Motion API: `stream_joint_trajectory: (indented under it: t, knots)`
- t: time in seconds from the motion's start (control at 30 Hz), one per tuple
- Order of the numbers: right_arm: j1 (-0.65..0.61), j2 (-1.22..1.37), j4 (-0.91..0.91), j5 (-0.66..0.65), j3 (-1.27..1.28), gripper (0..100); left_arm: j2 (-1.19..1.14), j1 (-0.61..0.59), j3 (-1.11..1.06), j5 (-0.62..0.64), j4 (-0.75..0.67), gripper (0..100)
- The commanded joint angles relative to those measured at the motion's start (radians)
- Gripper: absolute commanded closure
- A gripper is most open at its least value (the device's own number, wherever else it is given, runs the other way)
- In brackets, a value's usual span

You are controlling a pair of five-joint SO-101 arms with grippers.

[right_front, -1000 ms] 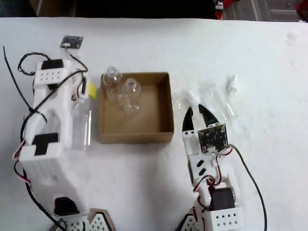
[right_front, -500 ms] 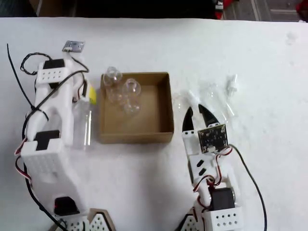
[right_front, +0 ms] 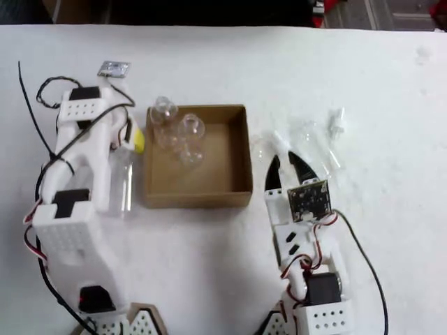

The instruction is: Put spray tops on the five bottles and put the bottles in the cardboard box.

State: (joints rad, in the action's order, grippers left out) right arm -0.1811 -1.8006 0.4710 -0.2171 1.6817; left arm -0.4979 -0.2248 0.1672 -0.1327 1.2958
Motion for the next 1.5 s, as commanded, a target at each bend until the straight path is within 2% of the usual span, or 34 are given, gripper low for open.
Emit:
stream_joint_trajectory:
  t: [0.0, 0.23, 0.7, 1.0, 1.07, 1.23, 1.47]
  knots:
    - [-0.004, -0.001, 0.007, -0.009, 0.008, 92.9, 0.007, 0.027, 0.005, 0.011, -0.011, 77]
    - [-0.004, -0.001, 0.007, -0.009, 0.008, 92.9, 0.007, 0.027, 0.005, 0.009, -0.02, 89]
    - [-0.004, -0.001, 0.007, -0.009, 0.008, 92.9, -0.067, 0.027, 0.015, 0.011, -0.02, 78]
    - [-0.004, -0.001, 0.007, -0.009, 0.008, 92.9, -0.09, 0.027, 0.078, 0.011, 0.029, 88]
    - [-0.004, -0.001, 0.007, -0.009, 0.008, 92.9, -0.09, 0.025, 0.117, 0.011, 0.068, 86]
    - [-0.004, -0.001, 0.007, -0.009, 0.008, 92.9, -0.094, 0.021, 0.161, 0.011, 0.101, 76]
    - [-0.004, -0.001, 0.007, -0.009, 0.008, 92.9, -0.101, 0.025, 0.161, 0.011, 0.1, 81]
